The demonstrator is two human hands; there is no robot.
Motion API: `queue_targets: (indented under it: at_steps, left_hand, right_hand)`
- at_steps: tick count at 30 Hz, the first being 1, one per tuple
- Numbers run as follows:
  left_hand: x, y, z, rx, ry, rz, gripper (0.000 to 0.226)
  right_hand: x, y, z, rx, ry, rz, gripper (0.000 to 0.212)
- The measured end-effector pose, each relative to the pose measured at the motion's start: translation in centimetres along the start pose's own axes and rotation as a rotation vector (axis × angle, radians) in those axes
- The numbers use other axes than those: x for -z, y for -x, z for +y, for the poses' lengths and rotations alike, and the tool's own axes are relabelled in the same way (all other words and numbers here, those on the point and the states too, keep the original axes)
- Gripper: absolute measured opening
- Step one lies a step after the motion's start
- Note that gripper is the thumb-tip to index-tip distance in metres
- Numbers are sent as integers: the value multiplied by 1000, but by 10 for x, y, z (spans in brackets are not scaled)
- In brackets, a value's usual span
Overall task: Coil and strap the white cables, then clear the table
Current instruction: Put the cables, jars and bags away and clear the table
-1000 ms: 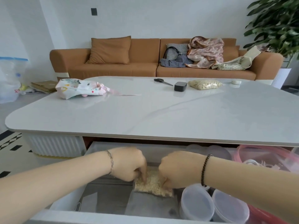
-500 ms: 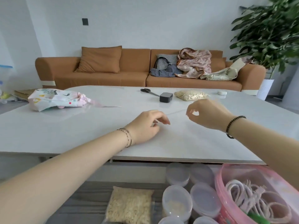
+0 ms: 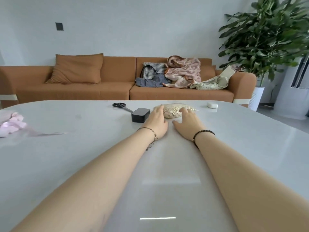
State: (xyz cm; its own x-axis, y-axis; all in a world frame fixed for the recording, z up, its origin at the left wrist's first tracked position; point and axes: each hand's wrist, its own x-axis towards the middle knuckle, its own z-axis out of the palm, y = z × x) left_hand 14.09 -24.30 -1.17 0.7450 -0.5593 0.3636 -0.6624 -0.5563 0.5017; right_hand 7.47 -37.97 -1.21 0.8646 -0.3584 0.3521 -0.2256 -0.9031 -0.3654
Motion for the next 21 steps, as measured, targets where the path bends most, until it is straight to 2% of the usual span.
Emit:
queue_targets:
  at_steps: [3, 6, 12, 15, 19, 21]
  left_hand:
    - [-7, -32, -8, 54, 78, 26, 61]
    - [-14, -60, -17, 102, 138, 20, 61]
    - [-21, -96, -28, 204, 66, -34, 57]
    - [-21, -95, -31, 194, 30, -43, 50]
    - [-14, -73, -23, 158, 2, -120, 60]
    - [-10, -59, -19, 136, 1, -147, 59]
  right_hand:
    - [-6, -17, 0, 19, -54, 44, 67]
    - [-10, -30, 2, 28, -66, 43, 72]
    - [-15, -42, 4, 20, -34, 45, 63]
    - [-13, -40, 3, -27, -66, 6, 58]
    - [-4, -31, 3, -113, -168, -57, 46]
    - [4, -22, 3, -123, -234, -123, 47]
